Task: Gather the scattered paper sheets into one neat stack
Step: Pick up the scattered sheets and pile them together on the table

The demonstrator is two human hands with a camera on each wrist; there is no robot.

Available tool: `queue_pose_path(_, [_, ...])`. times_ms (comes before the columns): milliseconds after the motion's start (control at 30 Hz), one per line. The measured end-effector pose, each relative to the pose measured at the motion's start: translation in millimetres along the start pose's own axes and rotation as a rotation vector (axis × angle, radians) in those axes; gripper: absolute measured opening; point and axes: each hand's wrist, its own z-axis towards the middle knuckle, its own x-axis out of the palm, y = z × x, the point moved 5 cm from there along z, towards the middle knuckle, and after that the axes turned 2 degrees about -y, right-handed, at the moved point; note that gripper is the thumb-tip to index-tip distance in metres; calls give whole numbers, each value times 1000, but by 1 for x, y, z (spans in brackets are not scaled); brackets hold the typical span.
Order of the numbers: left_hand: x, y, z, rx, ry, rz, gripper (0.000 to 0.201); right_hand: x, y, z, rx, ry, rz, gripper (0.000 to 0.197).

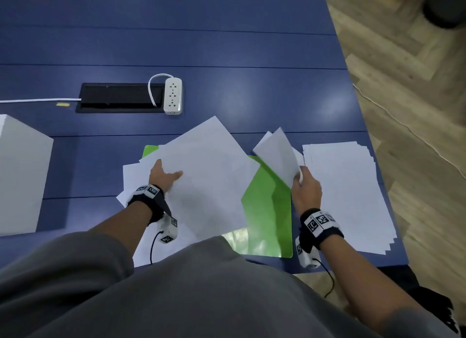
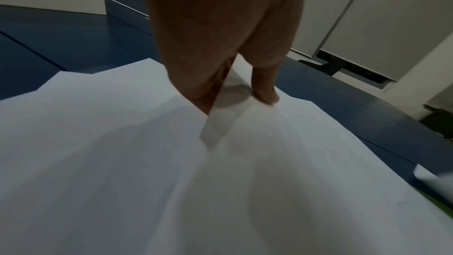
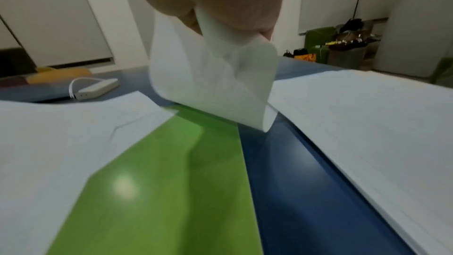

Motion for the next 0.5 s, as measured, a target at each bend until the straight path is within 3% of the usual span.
queue_pose_path(100, [15, 0, -4, -21, 119, -59, 88, -4, 26, 10, -140, -38, 141, 28])
queue_pose_path(200, [30, -2, -11, -22, 187, -44, 73, 10, 52, 9, -332, 87, 286, 40])
queue_pose_path(333, [44, -3, -16, -49, 247, -120, 47, 43, 74, -15, -719, 234, 140, 61])
queue_pose_path(500, [54, 16, -10, -179, 367, -215, 67, 91, 56, -55, -910, 532, -155, 80])
